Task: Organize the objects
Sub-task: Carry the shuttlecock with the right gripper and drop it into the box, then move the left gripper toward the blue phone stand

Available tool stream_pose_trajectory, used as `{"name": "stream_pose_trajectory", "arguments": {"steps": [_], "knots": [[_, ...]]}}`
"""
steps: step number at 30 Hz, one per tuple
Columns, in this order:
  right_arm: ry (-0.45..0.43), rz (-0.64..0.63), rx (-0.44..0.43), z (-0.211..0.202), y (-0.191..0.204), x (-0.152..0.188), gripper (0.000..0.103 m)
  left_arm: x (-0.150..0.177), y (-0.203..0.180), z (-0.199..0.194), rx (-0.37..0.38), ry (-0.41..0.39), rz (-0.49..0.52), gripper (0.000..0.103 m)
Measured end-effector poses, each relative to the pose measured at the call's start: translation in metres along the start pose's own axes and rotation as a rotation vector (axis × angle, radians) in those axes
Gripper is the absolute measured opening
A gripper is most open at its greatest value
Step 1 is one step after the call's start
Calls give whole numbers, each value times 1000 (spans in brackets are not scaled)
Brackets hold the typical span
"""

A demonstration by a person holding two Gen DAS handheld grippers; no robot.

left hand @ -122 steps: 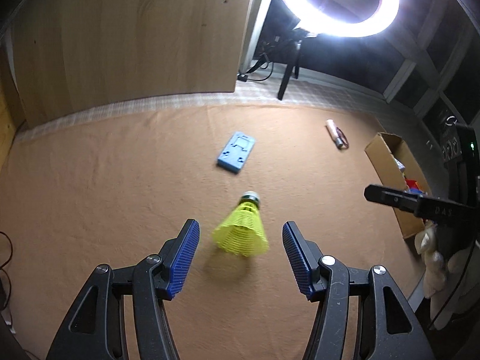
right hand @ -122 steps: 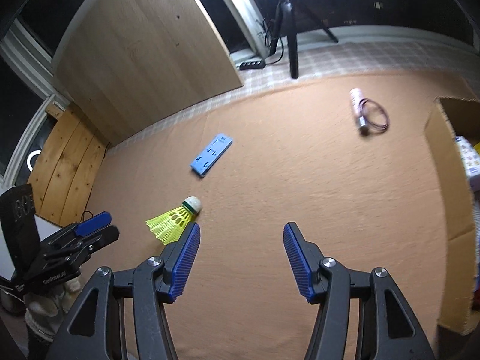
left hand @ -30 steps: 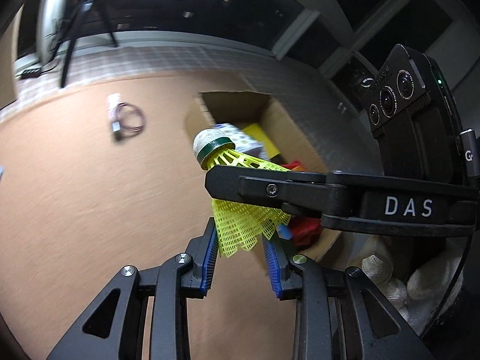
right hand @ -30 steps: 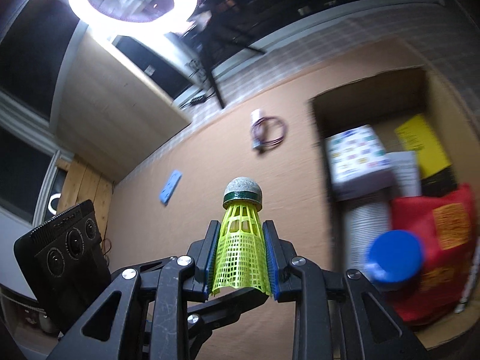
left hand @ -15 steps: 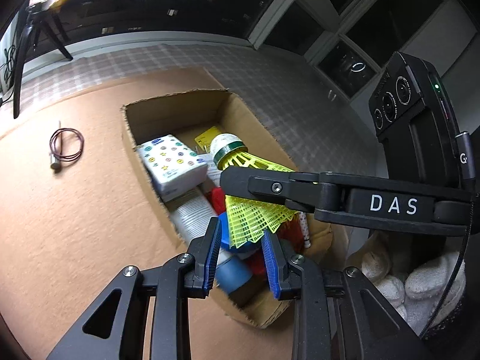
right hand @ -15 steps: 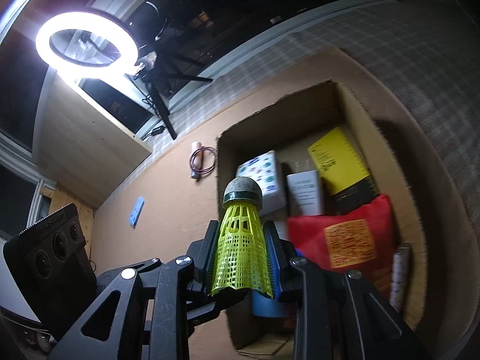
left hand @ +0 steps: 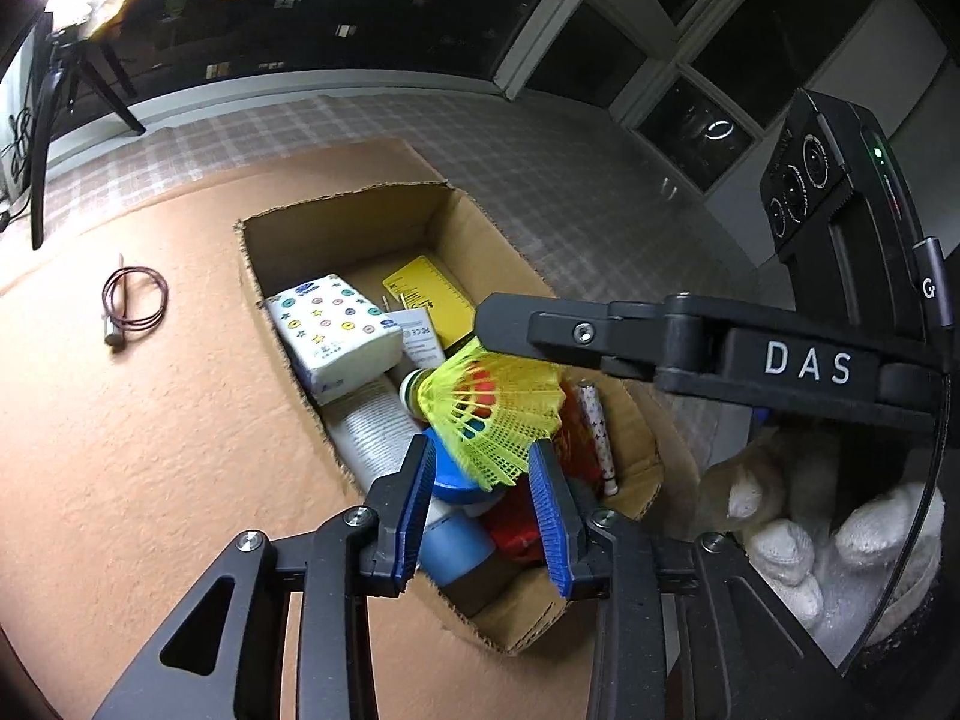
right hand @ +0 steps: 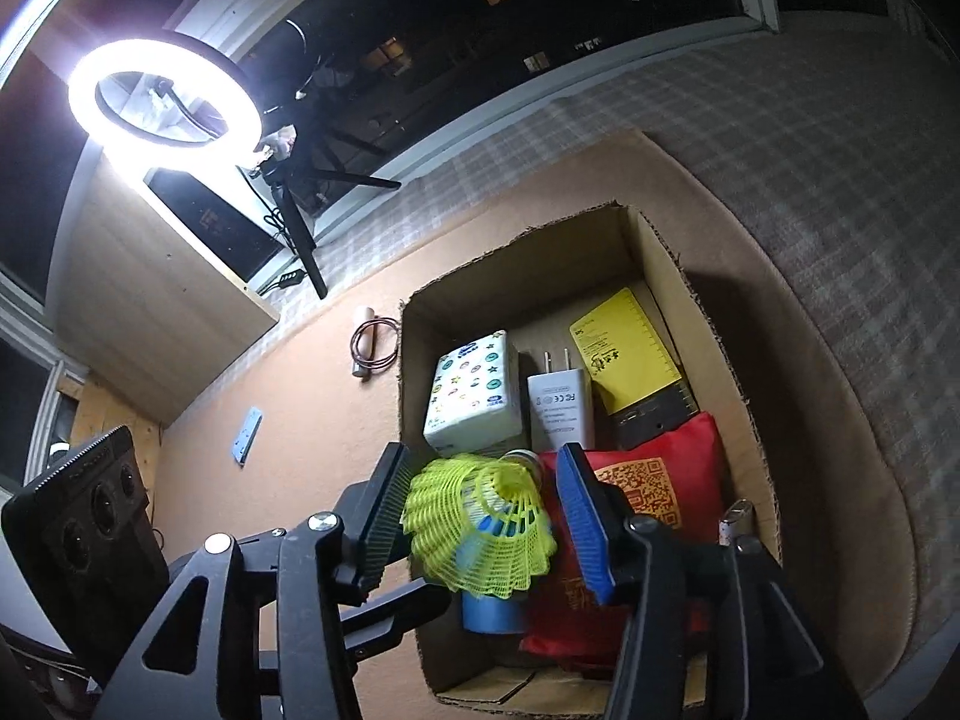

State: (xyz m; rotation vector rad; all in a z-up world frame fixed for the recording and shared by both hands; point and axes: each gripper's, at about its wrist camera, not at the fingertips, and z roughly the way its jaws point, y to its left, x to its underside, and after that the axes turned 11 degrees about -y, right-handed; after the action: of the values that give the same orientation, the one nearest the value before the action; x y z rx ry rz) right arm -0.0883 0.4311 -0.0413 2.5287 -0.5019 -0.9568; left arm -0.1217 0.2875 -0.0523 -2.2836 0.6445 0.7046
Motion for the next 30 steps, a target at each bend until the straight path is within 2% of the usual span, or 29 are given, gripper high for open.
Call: {"name": "stream_pose_trajectory", "arguments": {"steps": [10,18,26,30], "knots": [[-6,-54,-21,1,25,7,47,13,28,-39,-46,-24,-41,35],[-45,-96,-39,2,56,7,48,21,79,-82,-126,-57,-116,36],[-88,-74,-8,-4,59,2,49,38,123,-126,-190,-89,-168,36],[-117,-66,-24,-11,65,1,50,48,149,-147,-235,-98,-200,36]]}}
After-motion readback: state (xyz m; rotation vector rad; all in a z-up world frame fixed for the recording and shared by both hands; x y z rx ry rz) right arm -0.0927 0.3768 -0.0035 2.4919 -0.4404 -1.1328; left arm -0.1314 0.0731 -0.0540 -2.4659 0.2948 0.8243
